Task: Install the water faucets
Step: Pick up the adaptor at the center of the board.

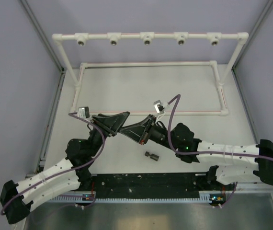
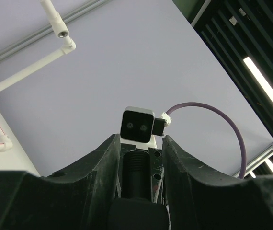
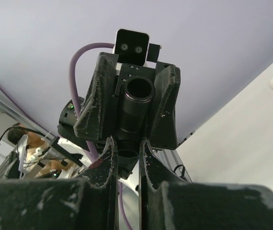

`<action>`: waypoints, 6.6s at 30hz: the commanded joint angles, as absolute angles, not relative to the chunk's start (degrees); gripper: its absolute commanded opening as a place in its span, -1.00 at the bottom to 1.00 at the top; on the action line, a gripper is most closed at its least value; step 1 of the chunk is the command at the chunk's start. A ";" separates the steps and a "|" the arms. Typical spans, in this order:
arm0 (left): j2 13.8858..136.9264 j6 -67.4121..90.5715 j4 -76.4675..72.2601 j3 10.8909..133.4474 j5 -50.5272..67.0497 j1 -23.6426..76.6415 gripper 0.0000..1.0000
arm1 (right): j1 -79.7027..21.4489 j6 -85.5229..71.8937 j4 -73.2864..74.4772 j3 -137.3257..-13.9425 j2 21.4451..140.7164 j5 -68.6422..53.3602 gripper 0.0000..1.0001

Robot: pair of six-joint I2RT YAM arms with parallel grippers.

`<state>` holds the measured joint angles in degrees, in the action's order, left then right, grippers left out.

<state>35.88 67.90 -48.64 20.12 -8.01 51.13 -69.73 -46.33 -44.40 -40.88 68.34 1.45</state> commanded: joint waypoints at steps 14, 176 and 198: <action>35.24 68.38 -54.32 20.13 -7.73 51.33 -0.32 | -70.84 -46.41 -46.14 -40.25 68.56 1.41 -1.00; 5.98 51.50 2.81 26.81 -16.96 50.62 -1.00 | -71.28 3.86 -98.79 -27.51 127.00 1.76 -0.33; 7.73 51.33 0.62 26.72 -17.49 50.62 -1.00 | -70.14 3.87 -98.70 -30.94 131.75 -2.81 -0.11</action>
<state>7.22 51.44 5.08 24.56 -17.41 50.96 -70.63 3.42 -89.34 -32.45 126.67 0.05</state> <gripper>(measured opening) 0.340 0.447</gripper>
